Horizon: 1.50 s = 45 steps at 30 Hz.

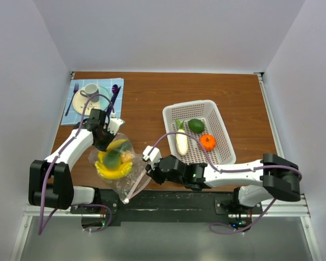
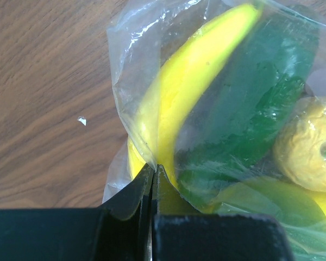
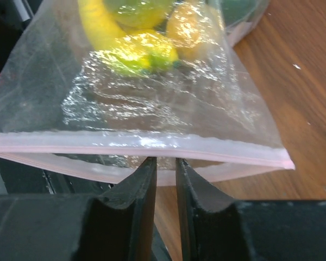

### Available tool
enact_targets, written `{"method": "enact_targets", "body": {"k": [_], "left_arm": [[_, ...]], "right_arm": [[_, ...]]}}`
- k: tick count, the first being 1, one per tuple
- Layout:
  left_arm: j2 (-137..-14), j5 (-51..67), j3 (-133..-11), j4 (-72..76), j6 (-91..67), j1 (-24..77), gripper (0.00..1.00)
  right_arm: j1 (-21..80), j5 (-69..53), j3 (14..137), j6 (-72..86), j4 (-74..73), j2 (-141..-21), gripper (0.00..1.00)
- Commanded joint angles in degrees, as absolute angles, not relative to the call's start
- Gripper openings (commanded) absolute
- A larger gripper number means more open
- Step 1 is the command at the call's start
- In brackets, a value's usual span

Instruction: Open the zip-top bag and remove the fake food

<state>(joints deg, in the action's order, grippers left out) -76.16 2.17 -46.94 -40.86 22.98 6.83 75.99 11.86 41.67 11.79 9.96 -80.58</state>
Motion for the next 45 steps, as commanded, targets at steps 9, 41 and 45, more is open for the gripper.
{"method": "enact_targets", "body": {"k": [9, 41, 45], "left_arm": [[-75.3, 1.1, -46.4, -41.5, 21.5, 6.9, 0.00], [-77.2, 0.1, -45.0, -41.8, 21.7, 8.8, 0.00], [-78.5, -2.8, -44.3, -39.9, 21.8, 8.8, 0.00]], "right_arm": [[76.8, 4.5, 52.9, 4.9, 21.6, -96.2, 0.98], [76.7, 5.4, 60.1, 2.9, 31.1, -106.3, 0.09], [76.7, 6.0, 58.8, 3.0, 29.9, -103.8, 0.00]]}}
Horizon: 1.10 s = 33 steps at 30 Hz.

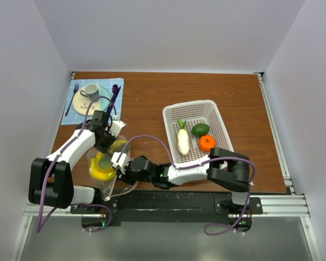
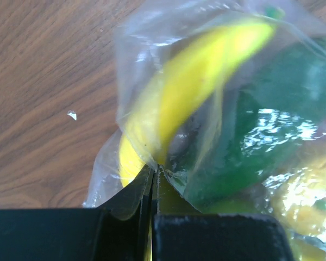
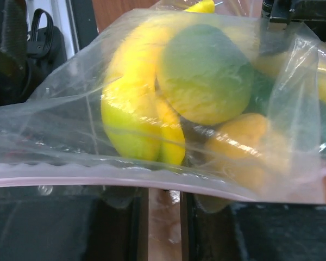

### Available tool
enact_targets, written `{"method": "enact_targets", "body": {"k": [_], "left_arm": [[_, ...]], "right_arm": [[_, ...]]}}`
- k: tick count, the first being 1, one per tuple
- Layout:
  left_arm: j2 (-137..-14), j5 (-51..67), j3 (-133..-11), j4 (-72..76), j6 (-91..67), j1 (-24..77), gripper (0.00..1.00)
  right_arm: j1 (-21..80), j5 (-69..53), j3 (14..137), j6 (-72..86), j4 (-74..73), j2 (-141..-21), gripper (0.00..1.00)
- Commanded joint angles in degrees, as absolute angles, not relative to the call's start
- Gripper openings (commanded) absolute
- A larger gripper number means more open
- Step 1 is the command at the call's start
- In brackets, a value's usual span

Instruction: Open the zip-top bag and remove the fake food

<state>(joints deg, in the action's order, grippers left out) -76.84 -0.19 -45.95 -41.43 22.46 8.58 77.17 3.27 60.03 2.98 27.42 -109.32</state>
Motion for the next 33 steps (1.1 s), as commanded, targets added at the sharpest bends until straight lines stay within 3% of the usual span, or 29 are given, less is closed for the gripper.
{"method": "enact_targets", "body": {"k": [1, 9, 16, 26, 33], "left_arm": [[-78.7, -3.3, -44.2, -39.1, 21.9, 8.8, 0.00], [-81.0, -8.8, -45.9, -36.0, 23.8, 8.0, 0.00], [-82.8, -8.1, -47.7, -35.4, 24.8, 5.9, 0.00], [-81.7, -6.7, -45.3, -34.1, 26.0, 4.3, 0.00], [-81.1, -6.0, -45.1, -34.5, 26.2, 4.2, 0.00]], "right_arm": [[76.7, 6.0, 58.4, 3.0, 29.5, -103.2, 0.00], [76.7, 6.7, 47.7, 5.3, 26.7, -92.0, 0.00], [76.8, 10.1, 37.7, 7.5, 20.2, -74.8, 0.00], [76.7, 12.9, 38.6, 5.5, 1.8, -57.7, 0.00], [76.6, 22.0, 42.2, 1.4, -9.3, -44.9, 0.00]]}}
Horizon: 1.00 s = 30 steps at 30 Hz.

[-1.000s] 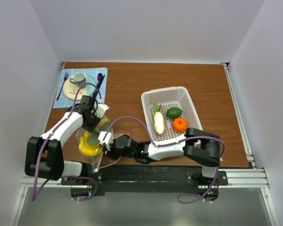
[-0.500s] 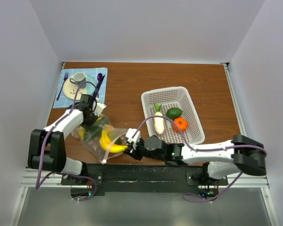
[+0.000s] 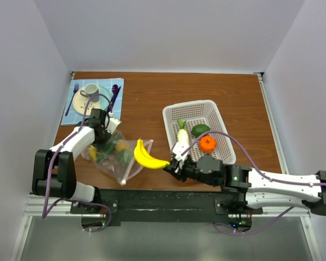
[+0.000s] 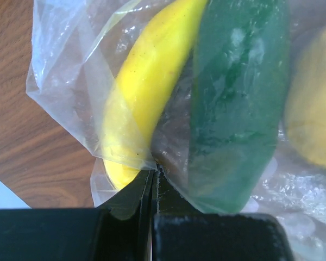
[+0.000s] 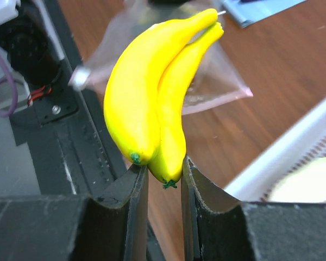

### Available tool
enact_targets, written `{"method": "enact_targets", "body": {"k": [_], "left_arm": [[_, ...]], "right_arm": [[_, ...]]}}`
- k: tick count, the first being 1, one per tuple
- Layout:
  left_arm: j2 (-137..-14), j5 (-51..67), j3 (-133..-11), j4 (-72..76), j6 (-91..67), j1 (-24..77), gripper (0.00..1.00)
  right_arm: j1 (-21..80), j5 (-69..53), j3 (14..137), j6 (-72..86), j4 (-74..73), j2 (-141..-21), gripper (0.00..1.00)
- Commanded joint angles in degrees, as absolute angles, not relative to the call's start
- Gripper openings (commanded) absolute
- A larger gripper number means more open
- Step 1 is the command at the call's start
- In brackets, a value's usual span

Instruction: Open the zip-top bag and remove the fake food

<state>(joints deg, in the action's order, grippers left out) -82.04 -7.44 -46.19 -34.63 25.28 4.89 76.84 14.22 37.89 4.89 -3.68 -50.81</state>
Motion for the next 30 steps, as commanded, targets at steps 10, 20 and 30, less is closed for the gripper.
{"method": "enact_targets", "body": {"k": [10, 20, 30], "left_arm": [[-80.2, -4.8, -44.7, -35.1, 25.8, 4.1, 0.00], [-78.1, -4.6, -44.8, -36.5, 25.8, 4.1, 0.00], [-79.2, -1.8, -47.2, -38.3, 24.8, 4.1, 0.00]], "right_arm": [[76.4, 51.6, 40.9, 3.1, -11.8, -41.3, 0.00], [64.9, 62.6, 46.1, 20.0, -24.3, -52.6, 0.98], [67.8, 31.8, 46.6, 7.6, -10.2, -55.8, 0.97]]}}
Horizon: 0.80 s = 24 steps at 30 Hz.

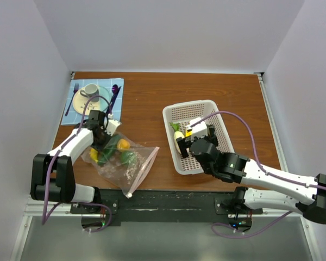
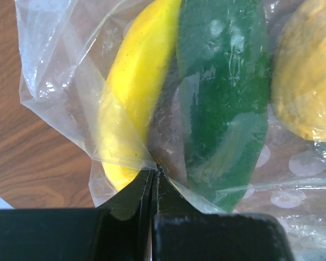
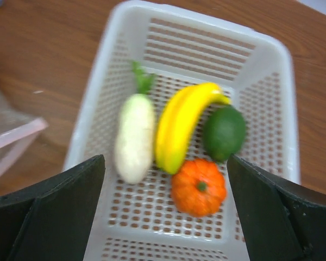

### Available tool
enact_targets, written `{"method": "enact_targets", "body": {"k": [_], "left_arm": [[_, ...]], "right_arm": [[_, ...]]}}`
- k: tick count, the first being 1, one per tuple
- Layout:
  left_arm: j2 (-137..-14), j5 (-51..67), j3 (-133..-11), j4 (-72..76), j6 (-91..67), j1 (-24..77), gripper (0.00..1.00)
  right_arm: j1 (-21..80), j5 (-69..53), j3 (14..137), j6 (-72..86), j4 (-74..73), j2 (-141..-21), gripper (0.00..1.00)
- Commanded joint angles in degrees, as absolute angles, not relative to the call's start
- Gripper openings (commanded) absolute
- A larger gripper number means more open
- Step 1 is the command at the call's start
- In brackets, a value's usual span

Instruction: Open the zip-top bag and remove the fake food

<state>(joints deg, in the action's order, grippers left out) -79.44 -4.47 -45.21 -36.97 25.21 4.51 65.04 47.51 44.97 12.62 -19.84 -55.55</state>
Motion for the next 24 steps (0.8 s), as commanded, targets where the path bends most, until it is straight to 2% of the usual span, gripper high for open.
{"method": "enact_targets", "body": {"k": [1, 2, 4, 5, 6, 8, 11, 18, 24], "left_arm": [[-79.9, -1.6, -47.5, -38.3, 24.6, 4.1, 0.00], [-80.2, -1.5, -47.9, -38.1, 24.4, 4.1, 0.00], [-81.4, -1.5, -48.2, -37.7, 24.3, 4.2, 0.00], [-81.7, -1.5, -48.3, -37.6, 24.2, 4.1, 0.00], [-82.1, -1.6, -48.2, -37.2, 24.1, 4.1, 0.00], [-83.1, -1.8, -48.1, -36.8, 24.0, 4.2, 0.00], [-84.1, -2.0, -48.0, -36.1, 23.8, 4.2, 0.00], [-84.7, -2.3, -46.8, -35.0, 23.6, 4.2, 0.00], [-84.6, -2.0, -45.7, -34.6, 23.6, 4.2, 0.00]], "right_arm": [[68.5, 28.7, 46.4, 7.0, -9.4, -57.7, 0.91], [70.2, 25.3, 46.6, 6.9, -8.4, -59.0, 0.74], [72.2, 23.0, 46.6, 6.6, -6.6, -63.2, 0.59], [74.0, 21.3, 46.2, 6.6, -3.8, -64.2, 0.40], [74.7, 20.8, 44.7, 6.9, -1.7, -65.3, 0.28], [75.6, 19.6, 42.2, 7.6, 6.3, -67.7, 0.15], [75.5, 18.6, 40.1, 8.1, 13.6, -72.6, 0.20], [75.6, 15.1, 44.6, 7.2, 20.7, -85.0, 0.32], [75.6, 14.8, 48.9, 6.1, 23.4, -93.3, 0.58]]}}
